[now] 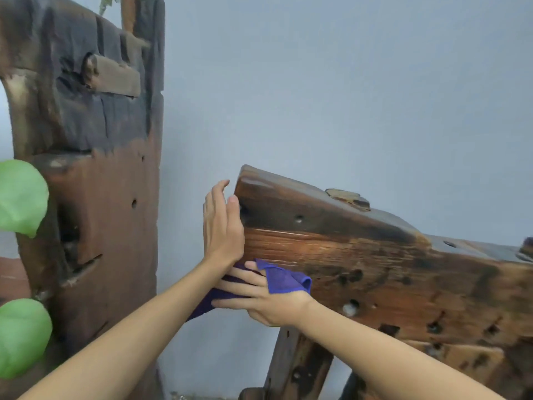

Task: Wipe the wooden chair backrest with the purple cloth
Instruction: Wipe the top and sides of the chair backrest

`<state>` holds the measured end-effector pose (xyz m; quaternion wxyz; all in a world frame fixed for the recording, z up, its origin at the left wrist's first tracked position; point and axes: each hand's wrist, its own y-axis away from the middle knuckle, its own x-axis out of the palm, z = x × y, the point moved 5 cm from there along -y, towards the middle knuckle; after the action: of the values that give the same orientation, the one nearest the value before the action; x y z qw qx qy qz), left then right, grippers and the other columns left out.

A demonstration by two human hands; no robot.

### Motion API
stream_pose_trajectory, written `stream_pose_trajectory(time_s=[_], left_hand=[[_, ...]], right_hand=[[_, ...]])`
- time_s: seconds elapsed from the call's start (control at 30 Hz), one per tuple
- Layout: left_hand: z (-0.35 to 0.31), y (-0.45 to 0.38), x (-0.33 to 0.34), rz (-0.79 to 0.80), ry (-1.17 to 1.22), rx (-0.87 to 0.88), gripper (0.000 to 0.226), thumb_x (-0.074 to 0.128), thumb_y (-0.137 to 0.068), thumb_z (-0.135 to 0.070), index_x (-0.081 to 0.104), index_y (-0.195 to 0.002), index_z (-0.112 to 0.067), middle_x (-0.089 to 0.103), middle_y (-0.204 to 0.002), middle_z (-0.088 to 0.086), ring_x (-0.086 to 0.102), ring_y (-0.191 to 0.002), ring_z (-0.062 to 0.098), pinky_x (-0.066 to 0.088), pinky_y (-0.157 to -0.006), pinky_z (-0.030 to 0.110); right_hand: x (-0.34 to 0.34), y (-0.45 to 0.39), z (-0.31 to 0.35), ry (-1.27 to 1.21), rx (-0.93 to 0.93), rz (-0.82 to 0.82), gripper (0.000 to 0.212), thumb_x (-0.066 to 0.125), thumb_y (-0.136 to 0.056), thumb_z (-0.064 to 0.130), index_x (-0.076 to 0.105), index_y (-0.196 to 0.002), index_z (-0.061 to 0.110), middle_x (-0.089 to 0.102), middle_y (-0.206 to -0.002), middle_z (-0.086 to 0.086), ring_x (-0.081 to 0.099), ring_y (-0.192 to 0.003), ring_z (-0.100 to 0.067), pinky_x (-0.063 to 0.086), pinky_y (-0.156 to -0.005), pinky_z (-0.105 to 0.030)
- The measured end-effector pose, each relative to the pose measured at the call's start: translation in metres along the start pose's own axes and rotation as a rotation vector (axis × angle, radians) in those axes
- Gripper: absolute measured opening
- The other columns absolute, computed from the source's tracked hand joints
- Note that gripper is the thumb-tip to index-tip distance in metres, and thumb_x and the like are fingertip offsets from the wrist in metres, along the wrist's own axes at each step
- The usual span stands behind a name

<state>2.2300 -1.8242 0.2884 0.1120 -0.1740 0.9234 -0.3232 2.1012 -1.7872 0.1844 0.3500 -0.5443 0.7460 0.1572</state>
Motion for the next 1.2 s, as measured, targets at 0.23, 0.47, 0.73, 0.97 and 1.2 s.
stream_pose_trajectory(time_s=[0.23,0.47,0.73,0.97,1.2], left_hand=[[-0.048,0.022,0.040,-0.093,-0.525,0.294,0.075,0.050,-0.091,-0.038,0.024,-0.157,-0.015,0.008,-0.164,0.031,0.015,-0.151,0.046,0.020,-0.116,0.059],[-0.078,0.053,0.110,0.094,-0.883,0.487,0.073,0.039,-0.092,-0.044,0.024,-0.160,-0.021,-0.004,-0.170,0.020,-0.007,-0.158,0.036,0.004,-0.118,0.064],[-0.125,0.154,0.277,0.295,-0.870,0.613,0.077,0.044,-0.093,-0.046,0.019,-0.162,-0.022,-0.003,-0.172,0.011,-0.004,-0.159,0.030,0.005,-0.122,0.058],[-0.143,0.206,0.384,0.302,-0.902,0.541,0.084,0.039,-0.094,-0.051,0.009,-0.163,-0.013,-0.003,-0.172,0.011,-0.006,-0.159,0.030,-0.004,-0.122,0.058],[-0.142,0.210,0.404,0.332,-1.046,0.481,0.109,0.040,-0.086,-0.074,0.005,-0.161,-0.003,-0.001,-0.172,0.014,-0.010,-0.156,0.041,-0.001,-0.117,0.070]], right_hand=[[-0.001,0.140,-0.063,0.027,0.147,-0.070,0.084,0.060,-0.090,0.015,0.021,-0.160,0.040,0.002,-0.172,0.009,0.005,-0.159,-0.025,-0.003,-0.126,-0.048],[0.003,0.277,-0.107,0.059,0.323,-0.106,0.082,0.053,-0.092,0.019,0.016,-0.160,0.046,0.004,-0.172,0.012,0.003,-0.158,-0.022,-0.002,-0.126,-0.047],[0.017,0.451,-0.156,-0.019,0.449,-0.168,0.060,0.047,-0.101,0.014,0.039,-0.154,0.042,0.015,-0.170,0.009,0.016,-0.156,-0.025,0.010,-0.126,-0.048],[0.028,0.619,-0.196,-0.013,0.741,-0.205,0.039,0.026,-0.111,0.029,0.045,-0.145,0.034,0.035,-0.155,-0.005,0.034,-0.140,-0.037,0.010,-0.122,-0.050],[0.079,0.743,-0.185,-0.168,1.610,-0.367,0.051,0.031,-0.107,0.033,0.033,-0.155,0.015,0.019,-0.165,-0.020,0.022,-0.150,-0.045,0.031,-0.117,-0.061]])
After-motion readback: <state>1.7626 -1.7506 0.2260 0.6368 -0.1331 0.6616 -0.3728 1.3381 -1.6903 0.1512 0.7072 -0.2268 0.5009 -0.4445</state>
